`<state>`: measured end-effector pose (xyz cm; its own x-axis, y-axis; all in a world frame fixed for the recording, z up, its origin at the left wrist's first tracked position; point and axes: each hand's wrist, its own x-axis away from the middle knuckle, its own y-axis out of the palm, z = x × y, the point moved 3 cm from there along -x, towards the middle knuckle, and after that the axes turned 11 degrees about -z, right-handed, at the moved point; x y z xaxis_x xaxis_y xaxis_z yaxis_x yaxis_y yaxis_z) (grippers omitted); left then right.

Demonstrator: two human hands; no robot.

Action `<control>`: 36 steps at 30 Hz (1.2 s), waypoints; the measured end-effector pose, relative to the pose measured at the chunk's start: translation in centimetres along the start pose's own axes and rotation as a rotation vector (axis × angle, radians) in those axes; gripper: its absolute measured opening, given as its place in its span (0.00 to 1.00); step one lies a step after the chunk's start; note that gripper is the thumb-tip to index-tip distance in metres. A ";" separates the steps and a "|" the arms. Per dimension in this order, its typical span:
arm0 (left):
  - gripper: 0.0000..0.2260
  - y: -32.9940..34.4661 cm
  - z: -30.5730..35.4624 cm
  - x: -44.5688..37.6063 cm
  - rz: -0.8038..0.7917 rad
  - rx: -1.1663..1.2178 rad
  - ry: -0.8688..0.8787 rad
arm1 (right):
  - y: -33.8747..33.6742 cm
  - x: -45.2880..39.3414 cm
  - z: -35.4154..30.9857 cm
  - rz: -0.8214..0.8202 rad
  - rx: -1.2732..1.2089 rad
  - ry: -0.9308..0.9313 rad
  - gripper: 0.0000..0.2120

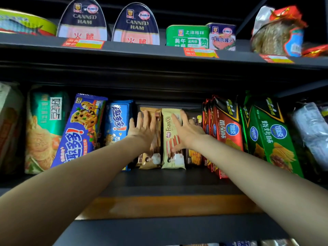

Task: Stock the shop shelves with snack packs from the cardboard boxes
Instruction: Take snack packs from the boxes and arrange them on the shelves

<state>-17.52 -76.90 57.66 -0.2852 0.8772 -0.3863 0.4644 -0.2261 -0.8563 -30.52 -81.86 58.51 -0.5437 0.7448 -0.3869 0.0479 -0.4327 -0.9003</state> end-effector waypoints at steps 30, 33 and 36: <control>0.18 29.9 -40.6 79.3 -0.050 0.597 -1.312 | 9.6 39.2 -71.7 -0.618 -0.402 -1.513 0.29; 0.17 33.9 -41.4 87.5 -0.258 0.606 -1.493 | 14.1 45.4 -78.4 -0.850 -0.311 -1.537 0.26; 0.16 36.8 -41.2 93.4 -0.363 0.611 -1.575 | 17.2 51.3 -84.3 -1.019 -0.343 -1.584 0.26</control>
<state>7.45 14.21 4.22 -0.9490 -0.2240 0.2220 -0.0579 -0.5682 -0.8209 13.05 -8.26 6.36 -0.6144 -0.5486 0.5671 -0.7043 0.0571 -0.7076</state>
